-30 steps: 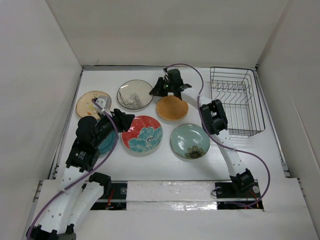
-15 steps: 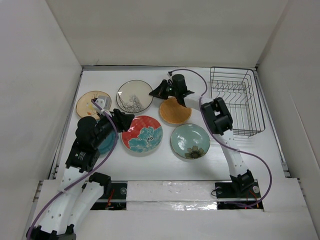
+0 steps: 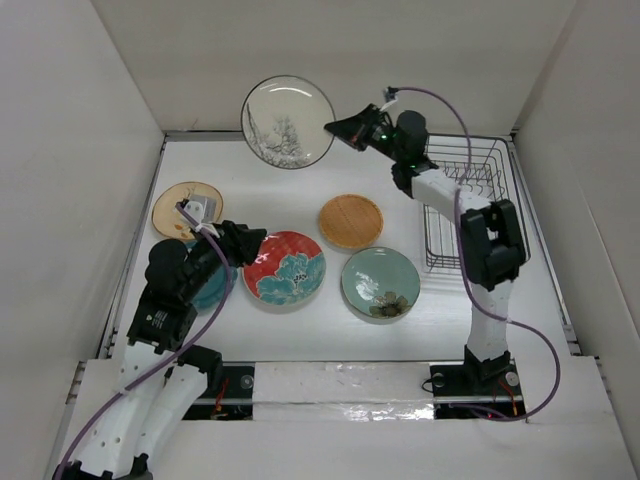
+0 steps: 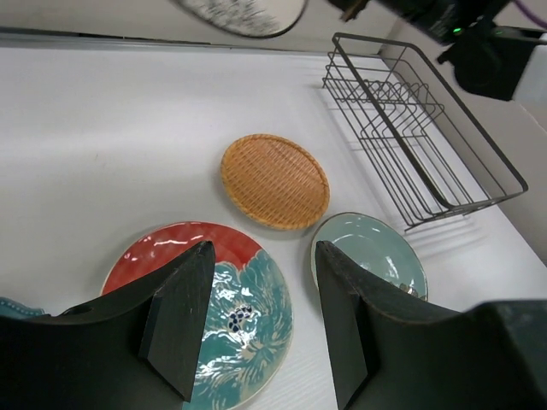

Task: Load the plates into the dish rack

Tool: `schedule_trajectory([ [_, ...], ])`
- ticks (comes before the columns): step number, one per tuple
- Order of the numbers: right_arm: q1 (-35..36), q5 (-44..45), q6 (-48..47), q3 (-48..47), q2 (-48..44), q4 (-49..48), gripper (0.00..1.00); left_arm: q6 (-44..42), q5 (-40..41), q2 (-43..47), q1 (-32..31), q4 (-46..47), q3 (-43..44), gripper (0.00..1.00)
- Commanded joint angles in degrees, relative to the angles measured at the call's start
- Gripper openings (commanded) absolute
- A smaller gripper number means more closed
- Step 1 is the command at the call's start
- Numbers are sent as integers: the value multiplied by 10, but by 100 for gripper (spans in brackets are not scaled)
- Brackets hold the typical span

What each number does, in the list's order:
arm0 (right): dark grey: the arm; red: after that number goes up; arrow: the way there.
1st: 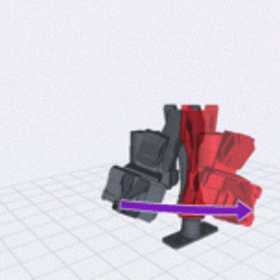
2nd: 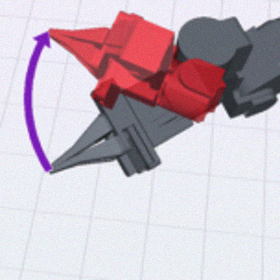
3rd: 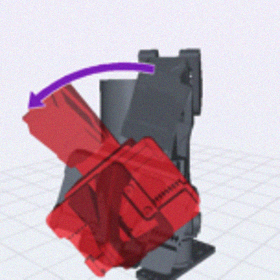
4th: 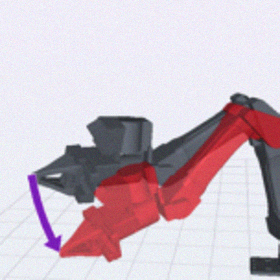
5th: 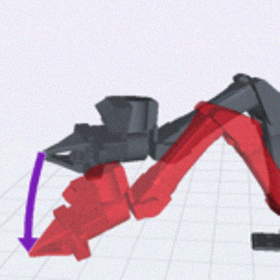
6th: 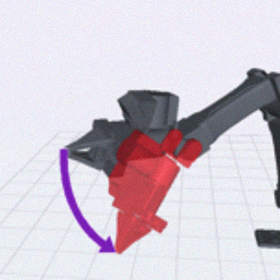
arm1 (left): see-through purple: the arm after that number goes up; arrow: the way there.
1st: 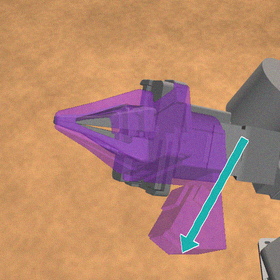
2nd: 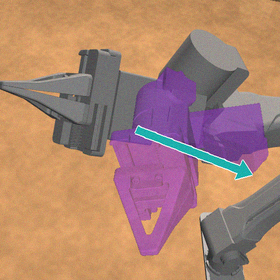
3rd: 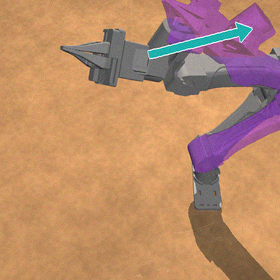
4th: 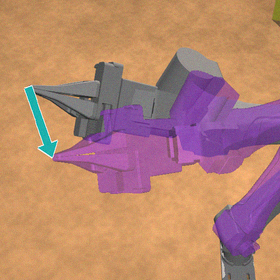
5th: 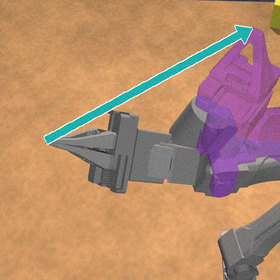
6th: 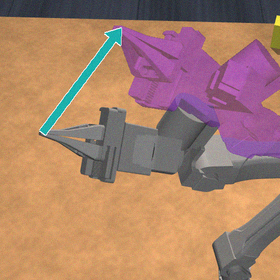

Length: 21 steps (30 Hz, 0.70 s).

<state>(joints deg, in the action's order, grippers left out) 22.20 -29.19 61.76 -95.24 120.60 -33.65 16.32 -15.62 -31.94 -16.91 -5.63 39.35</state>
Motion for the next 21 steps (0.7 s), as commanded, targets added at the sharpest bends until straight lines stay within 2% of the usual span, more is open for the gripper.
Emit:
schedule_trajectory([
  [1, -57, 40, -10, 53, -116, -79, 0, -6, -5, 16, -10, 19, 6, 48],
  [5, -156, 77, -87, 123, -234, 14, 0, -6, -20, 31, -38, 20, 2, 47],
  [6, -173, 93, -108, 133, -257, 67, 0, -7, -20, 34, -44, 20, 2, 47],
  [9, -229, 159, -185, 169, -348, 137, 0, -8, -19, 46, -62, 20, 4, 47],
  [11, -249, 197, -219, 208, -419, 169, 0, -10, -10, 56, -79, 18, 5, 47],
  [13, -268, 276, -265, 225, -462, 214, 0, -12, -3, 64, -91, 13, 5, 47],
  [15, -282, 315, -291, 233, -503, 240, 0, -11, -1, 69, -110, 8, 5, 47],
  [18, -305, 353, -334, 224, -524, 288, 0, -15, 2, 82, -133, 2, 6, 47],
  [21, -312, 412, -400, 222, -526, 292, 0, -21, 15, 100, -150, -5, 8, 47],
])
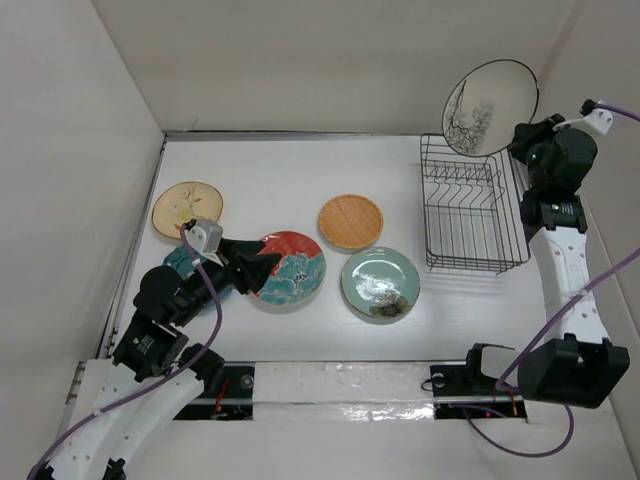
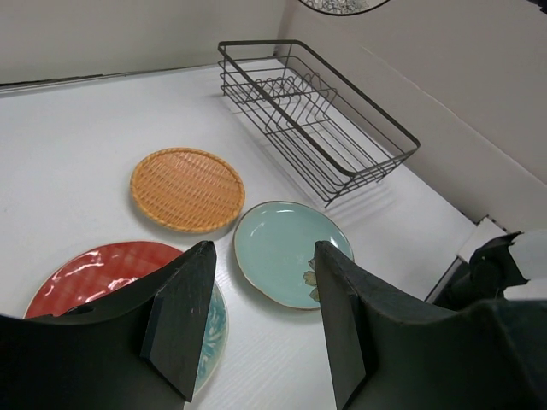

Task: Load the plates into the dish rack

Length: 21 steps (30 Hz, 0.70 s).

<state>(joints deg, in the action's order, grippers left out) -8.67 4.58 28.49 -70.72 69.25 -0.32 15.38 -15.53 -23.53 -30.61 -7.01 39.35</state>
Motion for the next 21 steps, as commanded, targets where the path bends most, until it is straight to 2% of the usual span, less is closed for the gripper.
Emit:
schedule_trajectory([
  [1, -11, 81, -103, -24, -7, -48, 0, -11, 21, 23, -23, 7, 8, 47],
  [9, -50, 119, -209, -86, 43, -28, 0, -13, 34, 42, -61, 3, 9, 47],
  [21, -68, 85, -321, -144, 122, -4, 0, -14, 50, 43, -67, -9, 8, 47],
])
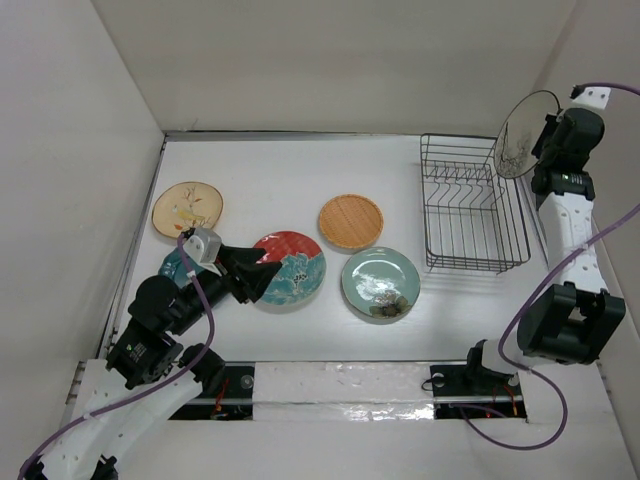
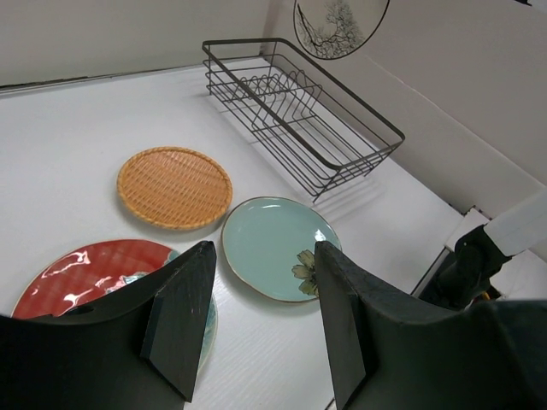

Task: Load the plates into the dish rack

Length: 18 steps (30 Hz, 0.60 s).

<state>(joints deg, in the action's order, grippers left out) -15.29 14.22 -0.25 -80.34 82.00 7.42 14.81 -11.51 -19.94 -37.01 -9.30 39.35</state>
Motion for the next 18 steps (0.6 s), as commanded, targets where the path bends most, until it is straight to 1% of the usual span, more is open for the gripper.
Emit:
schedule_trajectory([
  [1, -2, -16, -46, -60, 10, -76, 0, -7, 7, 7, -3, 13, 8, 47],
  [4, -2, -22, -67, -81, 34, -36, 0, -8, 7, 5, -3, 12, 8, 47],
  [6, -2, -33, -69, -92, 47, -34, 0, -8, 9, 4, -3, 11, 8, 47],
  [12, -2, -31, -72, -120, 69, -15, 0, -9, 10, 2, -3, 11, 8, 47],
  [18, -12, -21, -80, -103, 69, -24, 0, -10, 11, -1, -3, 10, 8, 47],
])
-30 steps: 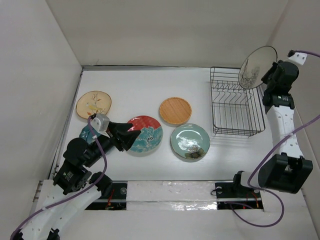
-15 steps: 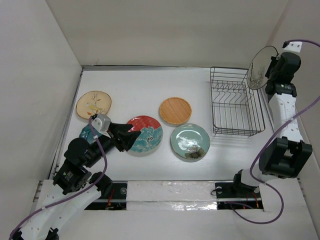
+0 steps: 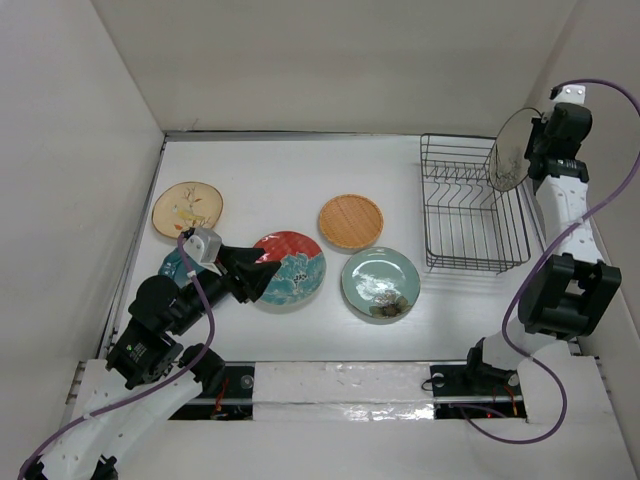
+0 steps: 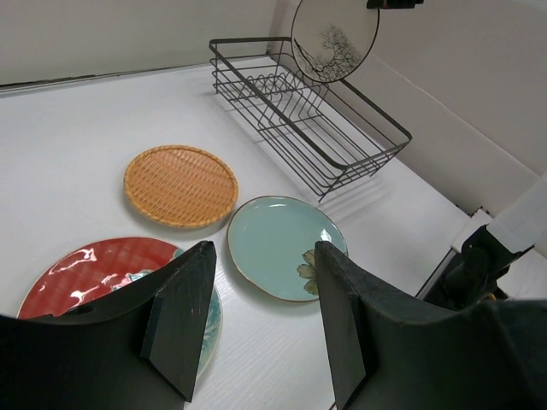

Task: Load the plates into the dish rack

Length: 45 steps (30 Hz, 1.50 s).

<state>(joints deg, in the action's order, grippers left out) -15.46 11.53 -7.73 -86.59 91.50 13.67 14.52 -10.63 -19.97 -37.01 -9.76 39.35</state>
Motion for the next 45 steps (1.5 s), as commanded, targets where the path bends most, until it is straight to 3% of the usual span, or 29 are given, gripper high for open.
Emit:
schedule_trajectory([
  [1, -11, 3, -4, -32, -31, -92, 0, -7, 3, -2, -3, 16, 8, 47],
  [29, 14, 35, -23, 96, -26, -127, 1, -6, 6, 6, -3, 16, 7, 47],
  [32, 19, 55, 2, 97, -26, -127, 17, -6, 6, 5, -3, 16, 7, 47],
  [33, 19, 53, 7, 92, -25, -124, 31, -6, 6, 5, -3, 17, 7, 47],
  [36, 19, 46, 34, 73, -24, -109, 52, -5, 9, 4, -3, 16, 6, 47],
  [39, 19, 53, 73, 49, -34, -92, 65, -5, 11, 0, -3, 16, 6, 47],
  [44, 47, 31, 190, 12, -85, -60, 68, -6, 20, -2, -3, 13, 8, 46],
  [45, 59, 6, 202, 18, -95, -62, 54, -6, 25, -2, -3, 14, 8, 44],
])
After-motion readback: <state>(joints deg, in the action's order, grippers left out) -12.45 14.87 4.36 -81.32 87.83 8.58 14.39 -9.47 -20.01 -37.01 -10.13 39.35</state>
